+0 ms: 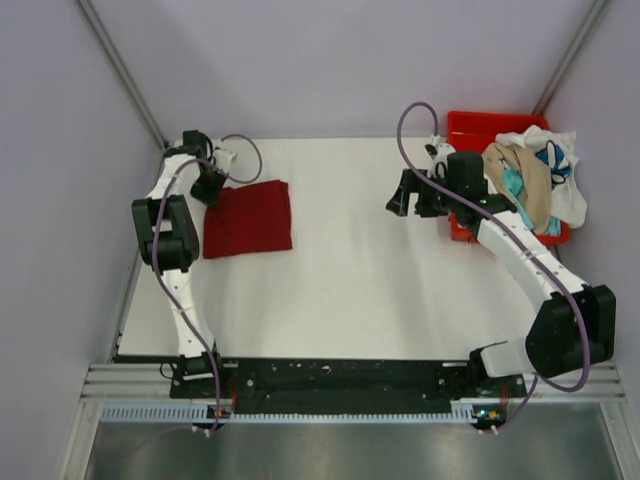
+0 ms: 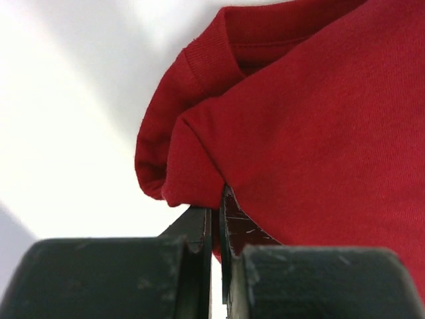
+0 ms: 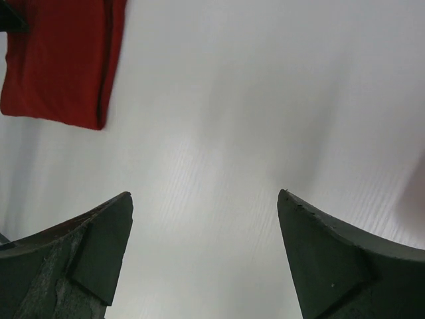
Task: Fold and stack the t-shirts
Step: Put the neatly folded tshirt into the corner of the board with the left arm
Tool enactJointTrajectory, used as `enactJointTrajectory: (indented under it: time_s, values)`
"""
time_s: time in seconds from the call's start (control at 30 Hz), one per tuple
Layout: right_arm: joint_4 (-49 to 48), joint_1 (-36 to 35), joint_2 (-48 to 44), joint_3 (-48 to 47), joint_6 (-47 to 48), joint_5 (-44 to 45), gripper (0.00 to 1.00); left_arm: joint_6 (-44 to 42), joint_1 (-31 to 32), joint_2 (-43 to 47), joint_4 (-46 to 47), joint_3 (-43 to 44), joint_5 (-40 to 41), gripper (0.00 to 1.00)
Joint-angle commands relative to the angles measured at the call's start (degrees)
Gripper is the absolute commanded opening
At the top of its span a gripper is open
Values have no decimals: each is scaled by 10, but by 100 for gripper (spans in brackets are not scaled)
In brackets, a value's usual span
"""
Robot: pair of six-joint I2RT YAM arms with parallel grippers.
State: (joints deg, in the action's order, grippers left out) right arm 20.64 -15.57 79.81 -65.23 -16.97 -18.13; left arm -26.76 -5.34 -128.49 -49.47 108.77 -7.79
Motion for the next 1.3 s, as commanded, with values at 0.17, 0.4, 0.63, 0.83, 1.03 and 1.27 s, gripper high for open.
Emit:
enactJointTrajectory:
  time_s: [0.17,0.4,0.63,0.83,1.03,1.27]
  values:
    - [15,-5,-57,11,47,26,88,-144,-54,-60,126,72,269,0]
    - [23,-4,-67,9,58,35,89,-186,-65,-96,217,106,360,0]
    - [30,-4,-82,9,64,35,89,-157,-80,-70,289,106,437,66]
    - [44,-4,-103,16,73,46,90,-81,-63,113,294,-13,351,80]
    - [48,-5,-149,55,81,67,91,-79,-7,327,279,-223,277,85]
    - [30,-4,-193,137,111,100,93,4,45,559,248,-457,109,99]
